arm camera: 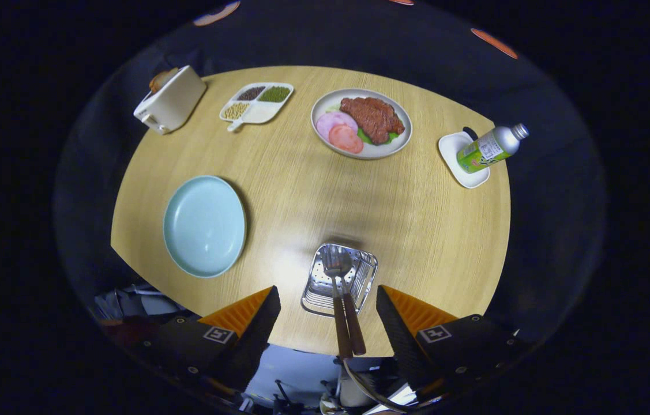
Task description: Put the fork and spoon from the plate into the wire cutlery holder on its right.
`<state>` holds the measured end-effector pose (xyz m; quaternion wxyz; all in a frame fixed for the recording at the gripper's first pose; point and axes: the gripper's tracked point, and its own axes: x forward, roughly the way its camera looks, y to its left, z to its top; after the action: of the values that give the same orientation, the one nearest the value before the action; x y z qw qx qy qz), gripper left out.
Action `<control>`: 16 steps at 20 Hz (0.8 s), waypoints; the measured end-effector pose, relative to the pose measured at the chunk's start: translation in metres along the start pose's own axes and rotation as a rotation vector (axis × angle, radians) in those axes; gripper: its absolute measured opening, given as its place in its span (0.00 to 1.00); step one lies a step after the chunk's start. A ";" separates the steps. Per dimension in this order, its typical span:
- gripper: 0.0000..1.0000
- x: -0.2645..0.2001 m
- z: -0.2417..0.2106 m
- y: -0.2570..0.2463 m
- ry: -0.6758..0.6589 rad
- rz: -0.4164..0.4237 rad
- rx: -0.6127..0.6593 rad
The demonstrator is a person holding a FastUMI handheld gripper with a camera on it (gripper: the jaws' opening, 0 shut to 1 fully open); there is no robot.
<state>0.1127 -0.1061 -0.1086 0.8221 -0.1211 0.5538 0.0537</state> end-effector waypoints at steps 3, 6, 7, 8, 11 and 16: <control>1.00 -0.033 0.031 0.003 -0.210 0.024 0.083; 0.99 -0.073 0.053 -0.002 -0.409 0.043 0.145; 0.99 -0.086 0.058 -0.003 -0.474 0.055 0.171; 0.99 -0.097 0.065 -0.003 -0.538 0.068 0.202; 0.99 -0.123 0.072 -0.016 -0.700 0.044 0.222; 1.00 -0.152 0.069 -0.045 -0.911 -0.062 0.261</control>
<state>0.1264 -0.1245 0.0626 0.9908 0.0024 0.1349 0.0066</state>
